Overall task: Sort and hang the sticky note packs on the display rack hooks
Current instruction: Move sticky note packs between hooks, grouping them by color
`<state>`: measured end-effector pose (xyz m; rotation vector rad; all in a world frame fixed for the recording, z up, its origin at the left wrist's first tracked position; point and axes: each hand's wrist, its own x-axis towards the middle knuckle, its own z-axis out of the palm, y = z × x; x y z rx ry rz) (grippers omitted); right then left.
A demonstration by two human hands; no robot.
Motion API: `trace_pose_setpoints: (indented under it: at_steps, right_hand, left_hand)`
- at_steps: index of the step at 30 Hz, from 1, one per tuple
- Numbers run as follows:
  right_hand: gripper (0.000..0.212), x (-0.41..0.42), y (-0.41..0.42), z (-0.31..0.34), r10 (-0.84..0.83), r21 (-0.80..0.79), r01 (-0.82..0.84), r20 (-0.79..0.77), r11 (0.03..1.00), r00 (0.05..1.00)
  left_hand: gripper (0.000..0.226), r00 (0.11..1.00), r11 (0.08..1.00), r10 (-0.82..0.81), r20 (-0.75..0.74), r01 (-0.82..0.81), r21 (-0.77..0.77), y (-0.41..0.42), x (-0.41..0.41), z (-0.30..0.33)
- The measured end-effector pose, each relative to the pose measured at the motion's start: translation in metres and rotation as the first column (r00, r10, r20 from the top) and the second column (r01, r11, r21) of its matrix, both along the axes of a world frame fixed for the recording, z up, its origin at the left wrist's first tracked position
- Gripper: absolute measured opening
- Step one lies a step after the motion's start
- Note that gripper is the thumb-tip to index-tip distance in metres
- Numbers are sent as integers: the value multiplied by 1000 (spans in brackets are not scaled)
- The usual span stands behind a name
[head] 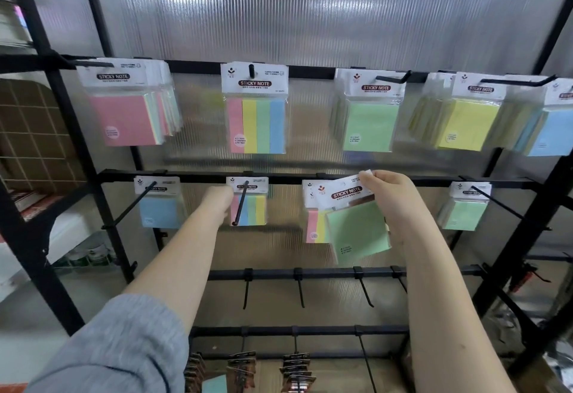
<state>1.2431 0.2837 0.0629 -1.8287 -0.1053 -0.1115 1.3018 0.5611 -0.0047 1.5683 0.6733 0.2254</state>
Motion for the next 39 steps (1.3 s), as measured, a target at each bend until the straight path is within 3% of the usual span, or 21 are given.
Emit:
trace_pose_setpoints:
  at_steps: [3, 6, 13, 18, 22, 27, 34, 39]
  right_hand:
    - [45, 0, 1, 0, -20, 21, 20, -4, 1000, 1000]
    - [39, 0, -1, -1, -26, 30, 26, -9, 999, 1000]
    - [48, -1, -2, -4, -32, 86, 32, -3, 996, 999]
    - [37, 2, -7, -10, -22, 96, 24, -25, 995, 999]
    - [33, 0, -10, -12, -25, 105, 29, -44, 994, 999]
    - [70, -5, -9, -12, -29, 126, 31, -12, 992, 999]
    - [56, -2, -7, -21, -85, 112, 81, 27, 990, 996]
    - [59, 1, -3, -26, -93, 71, 89, 54, 994, 994]
  left_hand:
    - [10, 1000, 1000, 8, 0, -8, 21, 5, 4, -7]
    - [8, 1000, 999, 24, 11, -25, 38, 9, 8, -14]
    - [24, 996, 998, -52, 70, 50, 22, -5, 1, -17]
    - [20, 974, 986, -139, 177, 154, -70, -10, -1, -26]
    - [23, 974, 990, -95, 204, 114, -84, -10, -2, -28]
    - [29, 985, 994, -53, 162, 36, 103, -7, -7, -30]
    - [37, 985, 914, -67, 157, -2, 405, -7, -35, -32]
    - [36, 986, 871, -49, 160, -36, 489, -15, -69, -26]
